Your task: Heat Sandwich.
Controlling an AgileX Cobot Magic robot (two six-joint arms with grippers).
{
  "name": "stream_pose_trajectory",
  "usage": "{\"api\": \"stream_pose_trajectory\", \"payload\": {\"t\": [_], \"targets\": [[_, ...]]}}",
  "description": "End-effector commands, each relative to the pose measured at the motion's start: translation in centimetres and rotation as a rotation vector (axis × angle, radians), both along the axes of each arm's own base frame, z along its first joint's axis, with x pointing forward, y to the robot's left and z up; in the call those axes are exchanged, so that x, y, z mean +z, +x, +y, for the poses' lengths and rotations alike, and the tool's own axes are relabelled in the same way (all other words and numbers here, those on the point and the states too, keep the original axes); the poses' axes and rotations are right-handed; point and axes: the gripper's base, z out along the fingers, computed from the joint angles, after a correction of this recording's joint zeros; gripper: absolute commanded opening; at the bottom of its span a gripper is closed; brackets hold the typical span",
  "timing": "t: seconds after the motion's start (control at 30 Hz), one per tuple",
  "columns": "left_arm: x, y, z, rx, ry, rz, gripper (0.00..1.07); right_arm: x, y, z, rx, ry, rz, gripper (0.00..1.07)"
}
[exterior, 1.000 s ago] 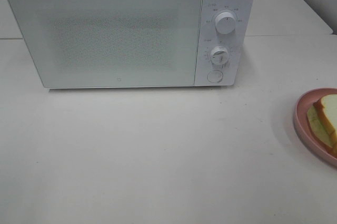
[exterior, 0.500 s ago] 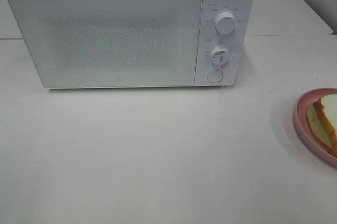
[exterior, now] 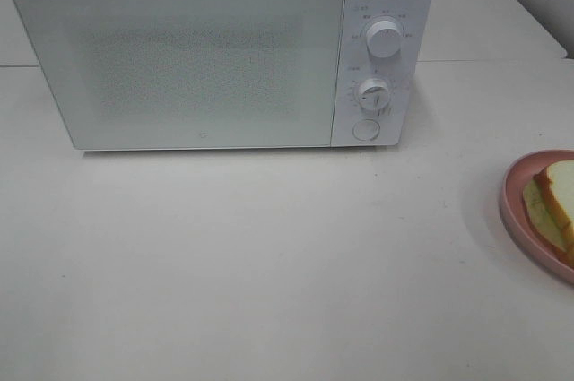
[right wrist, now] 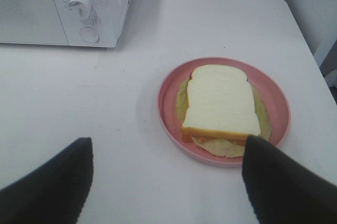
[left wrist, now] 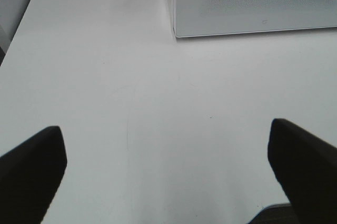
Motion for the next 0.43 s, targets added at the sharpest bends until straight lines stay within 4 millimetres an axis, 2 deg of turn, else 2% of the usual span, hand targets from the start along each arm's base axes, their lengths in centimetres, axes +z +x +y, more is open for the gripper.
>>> {"api": "stream_pose_trajectory", "payload": {"t": [0.03, 0.43], "targets": [[0.12, -0.37, -0.05, 0.001, -0.005, -0.041, 1.0, 0.01, -0.28, 0.02, -0.004, 0.004, -0.032, 0.75], [0.12, -0.37, -0.05, 0.001, -0.005, -0.041, 1.0, 0.01, -0.28, 0.02, -0.004, 0.004, -0.032, 0.75]]}}
